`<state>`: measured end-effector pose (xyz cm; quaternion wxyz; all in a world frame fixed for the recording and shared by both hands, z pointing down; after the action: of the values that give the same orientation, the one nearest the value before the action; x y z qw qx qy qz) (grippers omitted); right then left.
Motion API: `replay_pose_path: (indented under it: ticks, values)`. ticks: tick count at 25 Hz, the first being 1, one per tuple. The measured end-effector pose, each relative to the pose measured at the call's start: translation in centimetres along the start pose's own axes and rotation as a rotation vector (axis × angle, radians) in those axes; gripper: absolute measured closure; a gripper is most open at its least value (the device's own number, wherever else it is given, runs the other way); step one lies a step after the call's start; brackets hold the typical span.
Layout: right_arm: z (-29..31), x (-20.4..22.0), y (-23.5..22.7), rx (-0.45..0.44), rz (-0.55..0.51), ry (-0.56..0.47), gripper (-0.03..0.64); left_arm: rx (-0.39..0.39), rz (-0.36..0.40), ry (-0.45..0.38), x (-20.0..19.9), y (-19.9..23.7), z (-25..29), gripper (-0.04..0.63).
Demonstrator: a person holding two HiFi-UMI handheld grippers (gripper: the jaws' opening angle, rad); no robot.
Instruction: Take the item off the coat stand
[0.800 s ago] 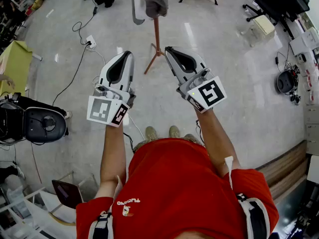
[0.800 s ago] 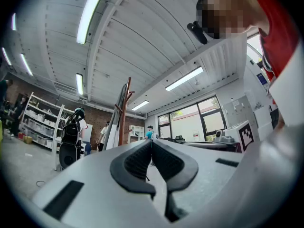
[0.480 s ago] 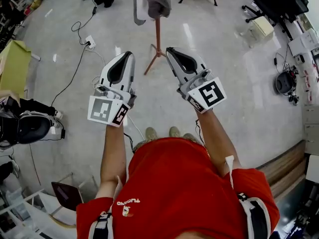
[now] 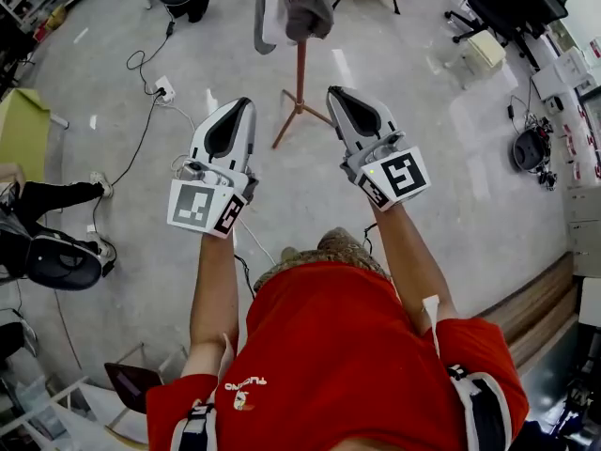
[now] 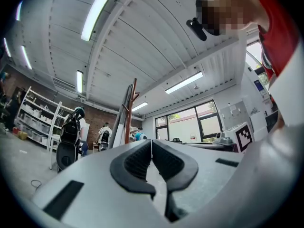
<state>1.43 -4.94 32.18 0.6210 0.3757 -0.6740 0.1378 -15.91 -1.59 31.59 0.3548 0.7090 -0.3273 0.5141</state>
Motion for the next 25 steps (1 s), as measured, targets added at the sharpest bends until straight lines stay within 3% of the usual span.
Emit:
replay_pose_path:
  ticks: [11,23,25]
  values:
    - [4.3,3.4,-4.2,0.049,-0.015,0.040,0.594,0.018,0.001,0.017,0.7,4.3,4.6,0.581]
    - [11.8,11.7,-14.6,0.089,-0.051,0.092,0.588,-0.013,0.012,0.035,4.4,11.0,16.9,0.581]
    - [12.8,13.5,-16.3,0.088,-0.042,0.116,0.541,-0.025,0.011,0.044,5.2,11.8,18.9,0.581]
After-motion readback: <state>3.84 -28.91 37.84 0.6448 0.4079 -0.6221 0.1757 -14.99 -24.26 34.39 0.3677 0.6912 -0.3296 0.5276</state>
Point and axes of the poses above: the fingertips, and each gripper's own axes: z forward along the fingers, y to its left, x out of its underside, the point moved 4 cm from there along -z, backward along the fingers, and after that the axes turned 9 degrees about -z, right-handed, at the moved point
